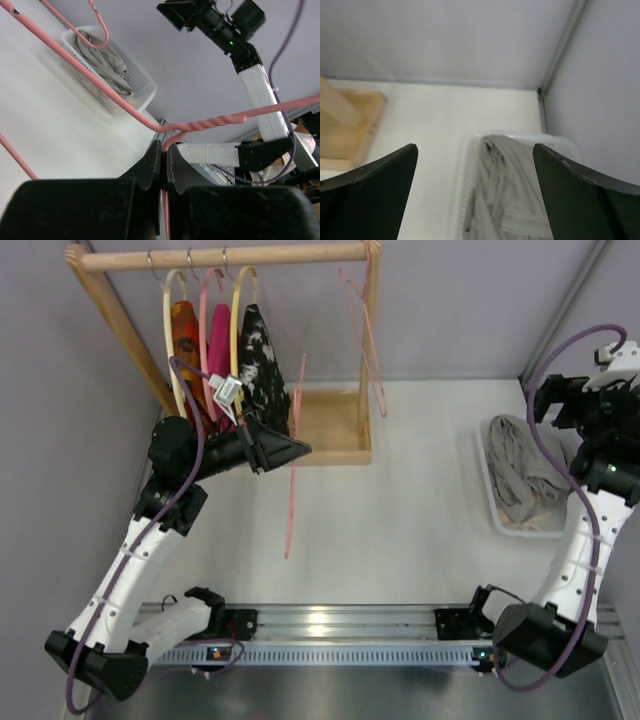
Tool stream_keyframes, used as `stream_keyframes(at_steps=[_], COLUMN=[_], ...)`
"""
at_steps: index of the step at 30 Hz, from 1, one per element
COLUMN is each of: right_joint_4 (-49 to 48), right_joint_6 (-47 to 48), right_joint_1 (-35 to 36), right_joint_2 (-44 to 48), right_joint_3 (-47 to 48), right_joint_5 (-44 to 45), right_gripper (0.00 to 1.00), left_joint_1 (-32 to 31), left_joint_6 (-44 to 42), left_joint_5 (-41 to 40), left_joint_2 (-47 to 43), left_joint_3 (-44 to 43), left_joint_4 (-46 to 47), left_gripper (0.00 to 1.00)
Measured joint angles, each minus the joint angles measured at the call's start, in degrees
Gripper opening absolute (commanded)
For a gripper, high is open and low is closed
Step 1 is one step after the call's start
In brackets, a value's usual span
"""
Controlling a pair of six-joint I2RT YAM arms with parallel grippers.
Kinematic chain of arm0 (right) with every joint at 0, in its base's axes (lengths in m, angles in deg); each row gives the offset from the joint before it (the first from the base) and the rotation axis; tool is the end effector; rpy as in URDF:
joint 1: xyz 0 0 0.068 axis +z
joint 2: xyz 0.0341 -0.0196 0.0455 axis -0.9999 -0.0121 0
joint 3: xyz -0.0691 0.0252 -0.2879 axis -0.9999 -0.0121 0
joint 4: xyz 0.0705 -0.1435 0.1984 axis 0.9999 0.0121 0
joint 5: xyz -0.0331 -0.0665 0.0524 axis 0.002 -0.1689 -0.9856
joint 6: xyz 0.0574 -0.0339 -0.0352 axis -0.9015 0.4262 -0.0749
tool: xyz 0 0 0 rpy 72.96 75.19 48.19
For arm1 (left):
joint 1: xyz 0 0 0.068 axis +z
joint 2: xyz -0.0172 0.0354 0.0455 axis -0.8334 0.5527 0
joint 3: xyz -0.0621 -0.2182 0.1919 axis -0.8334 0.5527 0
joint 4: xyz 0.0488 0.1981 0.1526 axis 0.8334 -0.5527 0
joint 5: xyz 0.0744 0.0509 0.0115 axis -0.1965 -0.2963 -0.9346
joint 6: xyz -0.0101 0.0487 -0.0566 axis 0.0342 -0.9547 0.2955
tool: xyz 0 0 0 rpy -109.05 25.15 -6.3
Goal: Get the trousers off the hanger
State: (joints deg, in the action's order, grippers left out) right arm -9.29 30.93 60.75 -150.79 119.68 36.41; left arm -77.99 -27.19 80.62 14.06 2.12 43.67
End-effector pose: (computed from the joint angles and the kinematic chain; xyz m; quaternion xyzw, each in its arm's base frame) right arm 0.2387 -0.0968 0.4454 -0.0110 0.7701 -0.0176 0.6376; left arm 0.1695 -0.1168 0.4588 0.1474 0.6622 -0.6092 0.4106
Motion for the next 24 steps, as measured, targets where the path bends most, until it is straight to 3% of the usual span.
stream_keyframes(at_steps=[5,8,13,24], right_joint_4=[0.1,-1.0,-3.9,-9.1], right_joint_6=[-10.3,-15.4,-22.4,-32.8], right_joint_1=[4.6,16.9,36.7,69.5], right_joint_2=[8.4,10.7,10.3,-1.5], right_joint_3=[3.5,3.3,2.6,5.8], right_joint_5=[-11.1,-12.0,-7.9,4.9], right_gripper=[0.95,0.93,0.91,0.81], left_joint_1=[-0.1,-0.3,-0.3,-0.9], left_joint_6=[1.3,2.6,4.1,5.7], left_joint_5=[-1.9,-2.8,-3.7,-6.1], left_joint_2=[0.5,1.5,4.0,8.0], left_joint_3=[-2.3,-4.2,-7.5,-9.7], left_joint_4=[0.7,1.5,1.5,2.4], left_gripper=[0.0,0.0,0.0,0.0])
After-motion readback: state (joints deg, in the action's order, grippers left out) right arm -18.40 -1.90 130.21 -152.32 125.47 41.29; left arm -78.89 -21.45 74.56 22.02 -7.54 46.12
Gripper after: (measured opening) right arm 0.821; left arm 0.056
